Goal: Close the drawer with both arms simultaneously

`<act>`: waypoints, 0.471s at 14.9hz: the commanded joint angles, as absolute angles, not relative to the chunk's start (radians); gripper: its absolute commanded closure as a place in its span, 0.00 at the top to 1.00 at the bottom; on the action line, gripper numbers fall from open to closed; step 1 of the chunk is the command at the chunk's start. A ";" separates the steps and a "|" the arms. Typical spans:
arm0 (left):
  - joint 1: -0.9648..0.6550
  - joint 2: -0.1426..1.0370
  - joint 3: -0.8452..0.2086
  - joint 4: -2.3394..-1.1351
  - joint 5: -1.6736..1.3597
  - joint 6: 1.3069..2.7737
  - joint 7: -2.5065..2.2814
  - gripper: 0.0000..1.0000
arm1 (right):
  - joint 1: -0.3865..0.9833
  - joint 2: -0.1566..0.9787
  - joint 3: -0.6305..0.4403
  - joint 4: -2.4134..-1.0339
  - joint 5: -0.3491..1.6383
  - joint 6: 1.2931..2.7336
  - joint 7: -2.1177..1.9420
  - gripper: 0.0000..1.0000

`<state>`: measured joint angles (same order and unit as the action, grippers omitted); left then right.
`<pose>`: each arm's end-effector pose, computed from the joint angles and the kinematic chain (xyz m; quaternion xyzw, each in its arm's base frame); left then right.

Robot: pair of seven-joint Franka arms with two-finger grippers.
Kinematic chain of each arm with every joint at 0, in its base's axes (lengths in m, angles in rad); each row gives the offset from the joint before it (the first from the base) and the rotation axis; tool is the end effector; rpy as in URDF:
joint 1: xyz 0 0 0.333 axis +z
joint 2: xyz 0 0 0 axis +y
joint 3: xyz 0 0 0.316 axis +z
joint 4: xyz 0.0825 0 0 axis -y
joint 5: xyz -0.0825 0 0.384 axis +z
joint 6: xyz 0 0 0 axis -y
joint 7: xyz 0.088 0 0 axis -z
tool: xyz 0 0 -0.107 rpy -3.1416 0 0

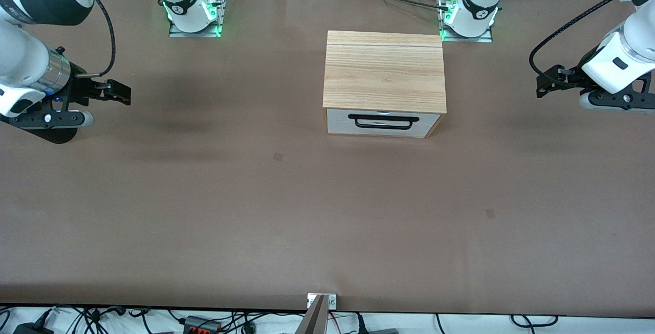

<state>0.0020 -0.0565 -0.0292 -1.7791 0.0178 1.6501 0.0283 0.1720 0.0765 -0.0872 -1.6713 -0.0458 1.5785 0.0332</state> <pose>0.5364 -0.0132 0.5635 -0.9989 0.0287 0.0363 0.0096 0.5659 0.0447 0.5354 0.9957 0.0276 -0.0827 0.0311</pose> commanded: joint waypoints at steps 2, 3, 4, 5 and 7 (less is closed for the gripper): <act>0.009 -0.063 -0.034 -1.769 -0.005 1.646 0.038 1.00 | 0.152 0.043 -0.067 -1.707 -0.049 1.598 0.041 1.00; 0.008 -0.063 -0.034 -1.769 -0.005 1.646 0.040 1.00 | 0.152 0.041 -0.067 -1.709 -0.049 1.604 0.046 1.00; 0.009 -0.063 -0.034 -1.769 -0.005 1.644 0.038 1.00 | 0.152 0.041 -0.069 -1.709 -0.048 1.608 0.049 1.00; 0.009 -0.063 -0.034 -1.769 -0.005 1.643 0.037 1.00 | 0.152 0.040 -0.069 -1.712 -0.048 1.615 0.049 1.00; 0.009 -0.061 -0.034 -1.756 -0.005 1.635 0.034 1.00 | 0.152 0.008 -0.071 -1.765 -0.045 1.699 0.049 1.00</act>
